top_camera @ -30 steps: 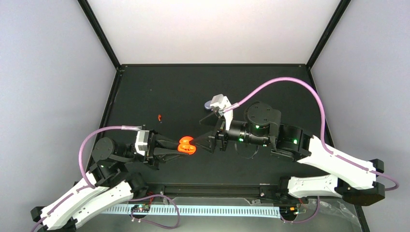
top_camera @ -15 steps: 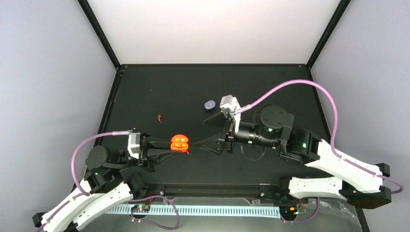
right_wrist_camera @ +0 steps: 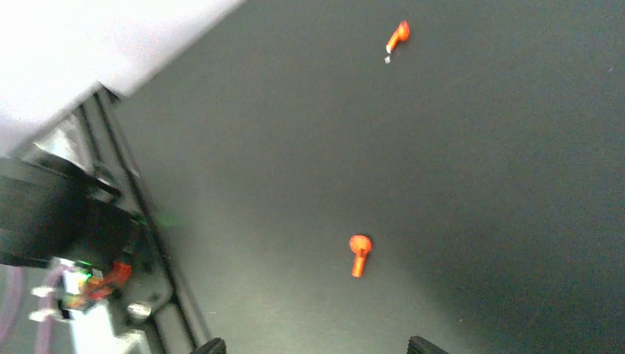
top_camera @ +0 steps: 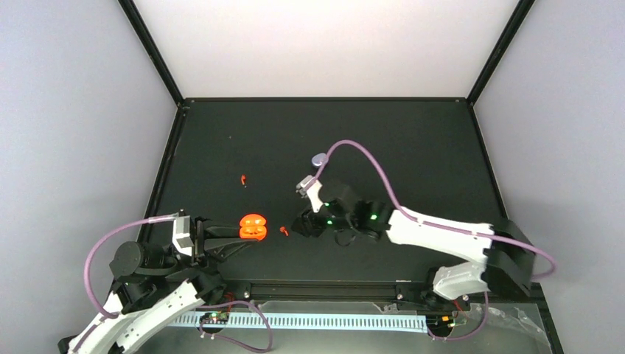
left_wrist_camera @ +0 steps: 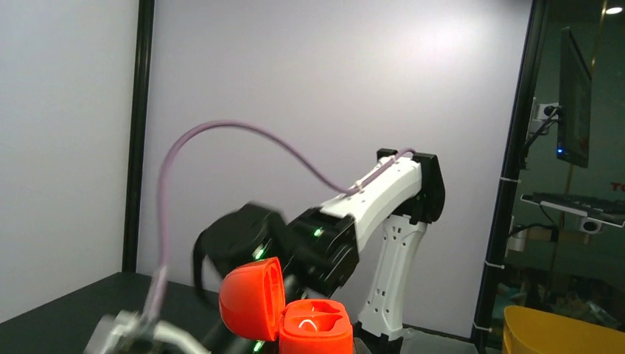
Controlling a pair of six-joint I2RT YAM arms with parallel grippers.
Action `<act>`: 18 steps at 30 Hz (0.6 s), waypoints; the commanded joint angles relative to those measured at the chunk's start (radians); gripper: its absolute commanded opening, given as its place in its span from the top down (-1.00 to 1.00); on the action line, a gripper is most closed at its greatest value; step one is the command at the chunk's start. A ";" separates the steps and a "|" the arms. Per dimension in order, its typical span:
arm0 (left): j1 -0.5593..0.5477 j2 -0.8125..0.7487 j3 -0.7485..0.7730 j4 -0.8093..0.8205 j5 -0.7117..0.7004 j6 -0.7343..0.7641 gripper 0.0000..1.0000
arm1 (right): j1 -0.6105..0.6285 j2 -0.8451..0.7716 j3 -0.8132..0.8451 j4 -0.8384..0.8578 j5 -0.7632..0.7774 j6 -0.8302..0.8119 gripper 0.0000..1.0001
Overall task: Insert the wireless bluetooth earbuds into the charging case
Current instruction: Pick up the earbud from the center of the board.
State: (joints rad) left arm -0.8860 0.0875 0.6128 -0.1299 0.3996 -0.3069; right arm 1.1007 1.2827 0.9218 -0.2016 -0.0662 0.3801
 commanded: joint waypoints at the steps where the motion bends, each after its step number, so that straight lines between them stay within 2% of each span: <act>1: -0.006 -0.027 0.022 -0.095 -0.029 -0.006 0.97 | -0.003 0.167 0.019 0.132 0.029 0.027 -0.16; 7: -0.005 -0.047 0.015 -0.125 -0.022 -0.002 0.97 | -0.004 0.391 0.129 0.130 0.010 0.030 0.07; 18: -0.005 -0.075 0.000 -0.157 -0.033 0.010 0.97 | -0.005 0.607 0.318 -0.008 0.038 -0.026 0.12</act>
State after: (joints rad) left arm -0.8860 0.0292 0.6128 -0.2623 0.3851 -0.3058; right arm 1.0988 1.8442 1.2011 -0.1528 -0.0601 0.3794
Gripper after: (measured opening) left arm 0.171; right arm 0.446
